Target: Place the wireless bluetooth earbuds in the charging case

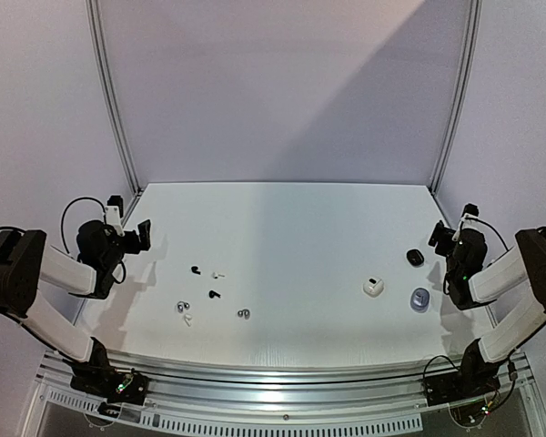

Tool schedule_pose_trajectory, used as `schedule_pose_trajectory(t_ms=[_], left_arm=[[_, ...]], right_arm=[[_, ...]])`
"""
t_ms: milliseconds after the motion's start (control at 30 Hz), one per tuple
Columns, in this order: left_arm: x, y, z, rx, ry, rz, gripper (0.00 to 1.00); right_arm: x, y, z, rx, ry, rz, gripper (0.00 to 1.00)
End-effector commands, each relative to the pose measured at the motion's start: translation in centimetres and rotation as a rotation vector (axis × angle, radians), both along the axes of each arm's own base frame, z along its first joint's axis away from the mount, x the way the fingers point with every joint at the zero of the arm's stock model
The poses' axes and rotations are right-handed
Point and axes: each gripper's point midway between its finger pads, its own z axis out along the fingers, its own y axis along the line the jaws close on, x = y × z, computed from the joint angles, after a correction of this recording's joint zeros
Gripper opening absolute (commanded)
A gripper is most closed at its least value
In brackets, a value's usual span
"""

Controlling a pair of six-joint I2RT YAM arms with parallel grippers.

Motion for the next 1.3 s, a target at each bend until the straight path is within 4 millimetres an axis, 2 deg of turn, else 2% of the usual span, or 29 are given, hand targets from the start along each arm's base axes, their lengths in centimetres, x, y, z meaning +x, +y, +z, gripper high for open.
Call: schedule_pose_trajectory(t_ms=[0, 67, 100, 167, 200, 233, 267, 333, 367, 433, 467, 500, 533, 567, 700, 800, 867, 1033, 1267], left_arm=[[0.2, 0.0, 0.3, 0.008, -0.010, -0.006, 0.99], [0.2, -0.4, 0.5, 0.027, -0.017, -0.033, 0.99], [0.4, -1.1, 0.7, 0.045, -0.015, -0.079, 0.99], [0.7, -3.3, 2.1, 0.059, 0.022, -0.215, 0.99], [0.8, -5.1, 3.0, 0.067, 0.035, -0.325, 0.99], [0.9, -6.6, 4.1, 0.055, 0.048, -0.423, 0.99], [1.1, -7.7, 5.2, 0.019, 0.056, -0.490, 0.99], [2.0, -8.4, 7.1, -0.108, 0.066, -0.513, 0.99], [2.3, -8.7, 7.8, -0.140, 0.062, -0.526, 0.99], [2.8, -10.0, 10.0, -0.124, 0.029, -0.580, 0.99], [3.1, -10.4, 11.0, -0.095, 0.013, -0.591, 0.99], [3.4, -10.9, 11.1, -0.088, 0.045, -0.581, 0.99], [3.8, -11.3, 11.4, -0.059, 0.061, -0.565, 0.99], [4.2, -11.5, 11.6, -0.046, 0.078, -0.552, 0.99], [4.2, -12.4, 12.1, -0.037, 0.120, -0.561, 0.99], [3.1, -13.6, 12.5, -0.059, 0.123, -0.638, 0.99], [2.2, -14.6, 12.6, -0.081, 0.121, -0.699, 0.99], [1.5, -15.0, 11.9, -0.102, 0.139, -0.715, 0.99], [1.5, -14.7, 12.0, -0.077, 0.130, -0.699, 0.99]], right_arm=[[-0.8, 0.8, 1.1, -0.031, -0.053, 0.023, 0.99], [-0.8, 0.8, 1.2, -0.040, -0.049, 0.018, 0.99], [-0.7, 0.6, 0.6, -0.046, -0.001, 0.001, 0.99], [0.0, 0.6, 3.0, -0.040, 0.029, -0.007, 0.99], [0.4, 0.7, 4.2, -0.029, 0.046, -0.004, 0.99], [0.8, 1.0, 6.0, -0.029, 0.048, 0.016, 0.99], [1.3, 1.6, 6.9, -0.045, 0.078, 0.053, 0.99], [2.2, 2.9, 7.7, -0.073, 0.162, 0.140, 0.99], [2.4, 3.6, 6.4, -0.069, 0.275, 0.195, 0.99], [3.3, 5.1, 5.9, -0.028, 0.426, 0.312, 0.99], [3.6, 5.5, 4.4, -0.009, 0.543, 0.331, 0.98], [3.7, 5.7, 4.1, 0.005, 0.625, 0.341, 0.97], [3.8, 5.9, 3.1, 0.021, 0.726, 0.353, 0.93], [4.7, 6.2, 2.7, 0.028, 0.797, 0.368, 0.90], [4.5, 6.7, -0.2, 0.062, 1.003, 0.393, 0.89], [4.0, 7.3, -2.1, 0.104, 1.090, 0.416, 0.98], [3.5, 7.6, -3.5, 0.121, 1.144, 0.433, 0.99], [3.1, 7.8, -7.5, 0.129, 1.278, 0.468, 0.98], [3.1, 7.0, -10.1, 0.163, 1.338, 0.460, 0.90]])
